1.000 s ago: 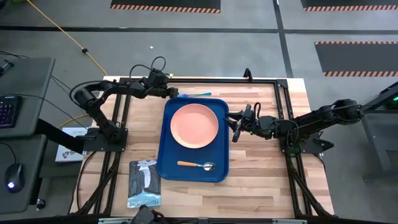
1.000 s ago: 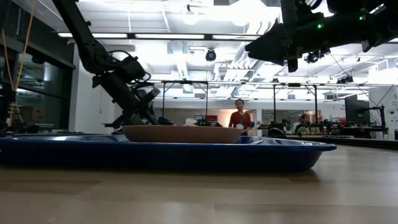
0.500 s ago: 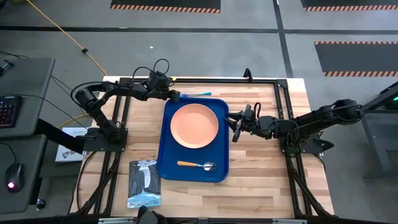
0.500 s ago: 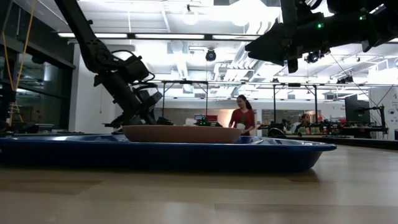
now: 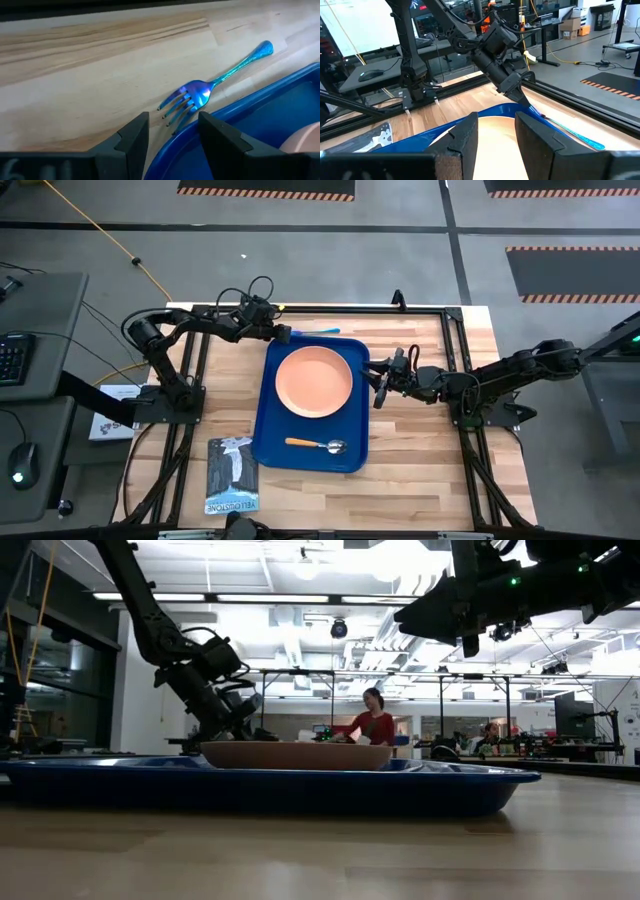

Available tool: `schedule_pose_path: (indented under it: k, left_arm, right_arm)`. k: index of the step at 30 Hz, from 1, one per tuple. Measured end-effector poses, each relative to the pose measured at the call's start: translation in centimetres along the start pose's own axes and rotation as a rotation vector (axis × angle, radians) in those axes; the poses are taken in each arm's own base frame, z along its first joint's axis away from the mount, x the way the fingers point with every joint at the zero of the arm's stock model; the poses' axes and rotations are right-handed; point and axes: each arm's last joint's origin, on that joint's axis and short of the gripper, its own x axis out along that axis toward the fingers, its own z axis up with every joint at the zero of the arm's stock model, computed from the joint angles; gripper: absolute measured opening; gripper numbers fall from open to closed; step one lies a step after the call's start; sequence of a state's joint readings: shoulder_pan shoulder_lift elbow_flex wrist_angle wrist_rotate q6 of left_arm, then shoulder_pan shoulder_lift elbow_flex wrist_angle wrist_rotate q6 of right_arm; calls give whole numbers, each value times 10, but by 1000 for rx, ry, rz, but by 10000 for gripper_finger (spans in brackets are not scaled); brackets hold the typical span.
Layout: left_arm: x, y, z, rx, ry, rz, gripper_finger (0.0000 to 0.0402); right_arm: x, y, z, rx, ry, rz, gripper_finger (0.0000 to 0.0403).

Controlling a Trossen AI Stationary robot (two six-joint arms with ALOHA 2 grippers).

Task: Pick and place plate/cup/fork/spoon on tray
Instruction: Put the purple fork on the blue serving tray

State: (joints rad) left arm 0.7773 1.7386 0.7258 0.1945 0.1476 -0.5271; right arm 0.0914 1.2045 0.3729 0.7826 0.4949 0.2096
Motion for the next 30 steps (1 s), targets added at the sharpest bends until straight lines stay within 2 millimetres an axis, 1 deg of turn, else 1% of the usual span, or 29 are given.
schedule_pose_path:
  k: [4,7,10,16,17,24,27,30]
  left_arm:
    - [0,0,0,1,1,-2,157]
    - [0,0,0,5,1,-3,140]
    - [0,0,0,25,-3,-7,109]
    - [0,-1,1,61,-16,-12,17]
    - [-1,0,2,62,-19,-12,9]
    - [-14,-5,12,94,-90,-27,3]
    - [-26,-12,19,107,-141,-53,2]
    - [-43,-19,27,137,-207,-75,1]
  right_arm:
    - [0,0,0,0,0,0,122]
    - [0,0,0,0,0,0,122]
    - [0,0,0,0,0,0,122]
    - [0,0,0,0,0,0,122]
    - [0,0,0,0,0,0,122]
    - [0,0,-2,-8,14,-3,122]
    - [0,0,-2,-9,16,-3,122]
    - [0,0,-2,-1,16,-3,122]
